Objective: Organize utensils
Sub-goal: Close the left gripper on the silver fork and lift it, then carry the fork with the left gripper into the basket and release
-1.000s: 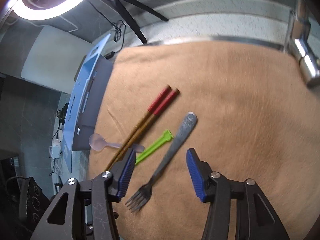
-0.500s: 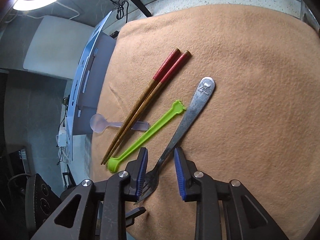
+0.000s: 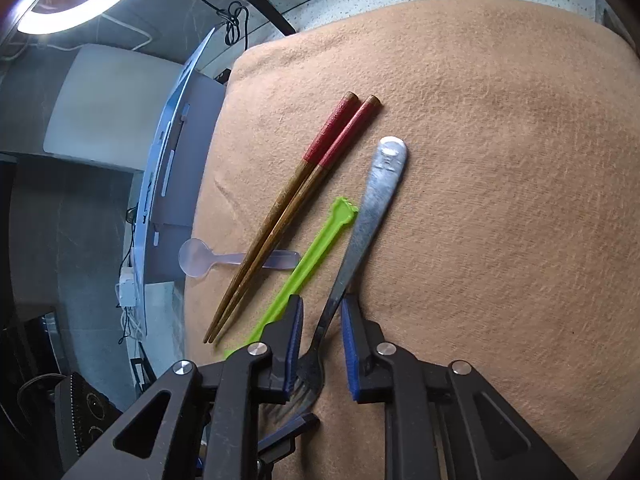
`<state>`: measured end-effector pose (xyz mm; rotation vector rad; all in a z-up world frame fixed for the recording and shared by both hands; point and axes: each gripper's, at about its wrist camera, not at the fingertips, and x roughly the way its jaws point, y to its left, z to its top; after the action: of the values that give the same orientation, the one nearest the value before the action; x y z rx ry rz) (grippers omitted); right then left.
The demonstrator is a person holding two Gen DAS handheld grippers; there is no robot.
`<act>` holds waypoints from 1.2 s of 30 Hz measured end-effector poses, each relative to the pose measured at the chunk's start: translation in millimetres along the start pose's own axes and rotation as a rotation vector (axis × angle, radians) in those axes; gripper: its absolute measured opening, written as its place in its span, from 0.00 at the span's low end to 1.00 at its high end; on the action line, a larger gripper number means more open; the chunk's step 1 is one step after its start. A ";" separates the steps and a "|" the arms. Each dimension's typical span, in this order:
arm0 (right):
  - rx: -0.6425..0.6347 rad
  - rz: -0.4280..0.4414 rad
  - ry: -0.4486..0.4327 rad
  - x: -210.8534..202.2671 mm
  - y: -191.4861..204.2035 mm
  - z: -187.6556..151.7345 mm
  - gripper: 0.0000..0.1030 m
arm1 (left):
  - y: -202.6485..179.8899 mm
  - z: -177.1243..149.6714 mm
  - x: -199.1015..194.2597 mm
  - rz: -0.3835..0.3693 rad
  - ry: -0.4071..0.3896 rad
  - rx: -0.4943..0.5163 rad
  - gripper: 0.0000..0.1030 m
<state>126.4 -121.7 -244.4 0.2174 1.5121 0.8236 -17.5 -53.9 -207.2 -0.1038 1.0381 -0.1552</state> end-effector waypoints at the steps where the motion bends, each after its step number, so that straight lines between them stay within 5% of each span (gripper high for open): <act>1: 0.003 -0.002 -0.001 0.0 -0.3 0.2 0.12 | 2.4 -1.0 -0.2 -0.005 -0.001 -0.006 0.23; 20: 0.055 0.061 -0.013 -15.7 10.2 -11.4 0.07 | 25.0 2.4 -19.0 -0.061 -0.022 -0.042 0.22; 36: -0.033 0.117 -0.076 -7.2 106.9 15.0 0.07 | 88.0 -1.7 -84.8 -0.013 -0.114 -0.047 0.22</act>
<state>104.9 -43.7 -172.5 0.3119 1.4235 0.9233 -54.3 47.7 -150.1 -0.1598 0.9278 -0.1352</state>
